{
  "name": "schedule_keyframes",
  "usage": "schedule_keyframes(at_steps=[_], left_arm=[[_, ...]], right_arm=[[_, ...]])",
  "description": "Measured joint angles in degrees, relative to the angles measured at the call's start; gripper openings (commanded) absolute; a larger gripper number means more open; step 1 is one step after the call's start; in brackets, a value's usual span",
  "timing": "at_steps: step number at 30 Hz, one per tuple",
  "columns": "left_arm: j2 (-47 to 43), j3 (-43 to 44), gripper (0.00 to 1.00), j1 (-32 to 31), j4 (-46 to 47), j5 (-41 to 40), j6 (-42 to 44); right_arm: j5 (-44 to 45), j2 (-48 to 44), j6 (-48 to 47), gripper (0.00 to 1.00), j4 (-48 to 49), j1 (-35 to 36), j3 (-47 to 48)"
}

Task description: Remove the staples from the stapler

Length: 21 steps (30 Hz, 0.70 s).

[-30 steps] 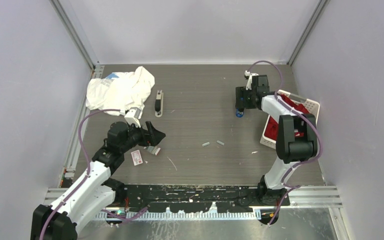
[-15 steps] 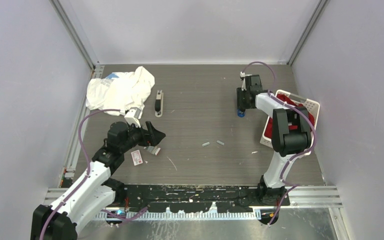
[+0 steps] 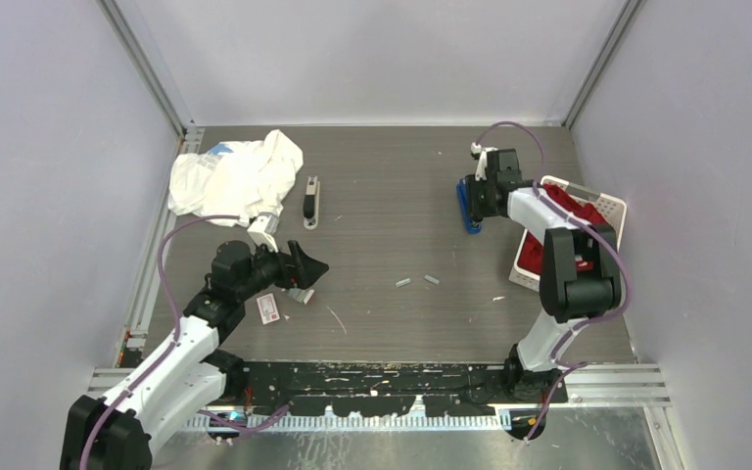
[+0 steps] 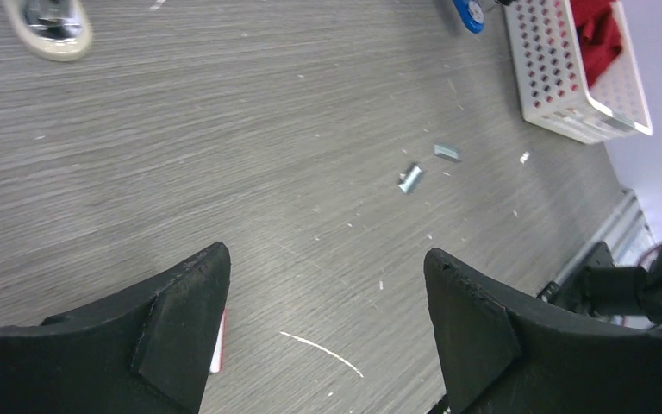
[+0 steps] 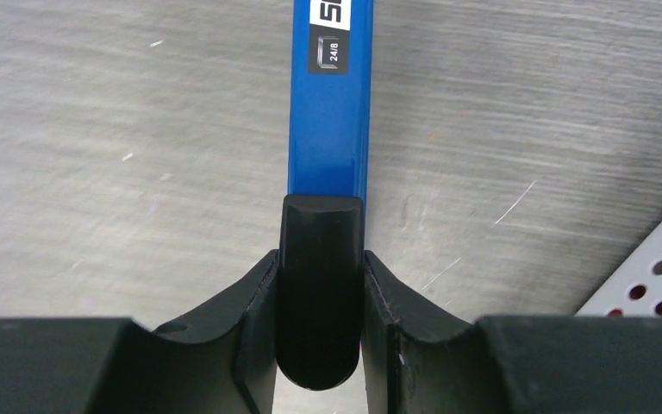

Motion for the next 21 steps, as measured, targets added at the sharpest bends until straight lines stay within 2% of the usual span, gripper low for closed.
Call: schedule_keyframes(at_steps=[4,10,15,21], left_arm=[[1.9,-0.9,0.82,0.0,4.3,5.5,-1.7],[0.8,-2.2,0.84,-0.1,13.9,12.3,-9.5],[-2.1,-4.5,0.87,-3.0,23.0,12.9,-15.3],[-0.7,-4.6,0.87,-8.0,33.0,11.2,-18.7]], right_arm=[[-8.1,-7.6,0.1,0.01,-0.9,-0.6,-3.4],[-23.5,-15.5,3.9,0.01,2.2,-1.4,-5.8],[-37.4,-16.6,11.2,0.01,9.0,-1.6,-10.4],[-49.5,-17.9,22.5,0.01,19.6,-1.0,-17.6]])
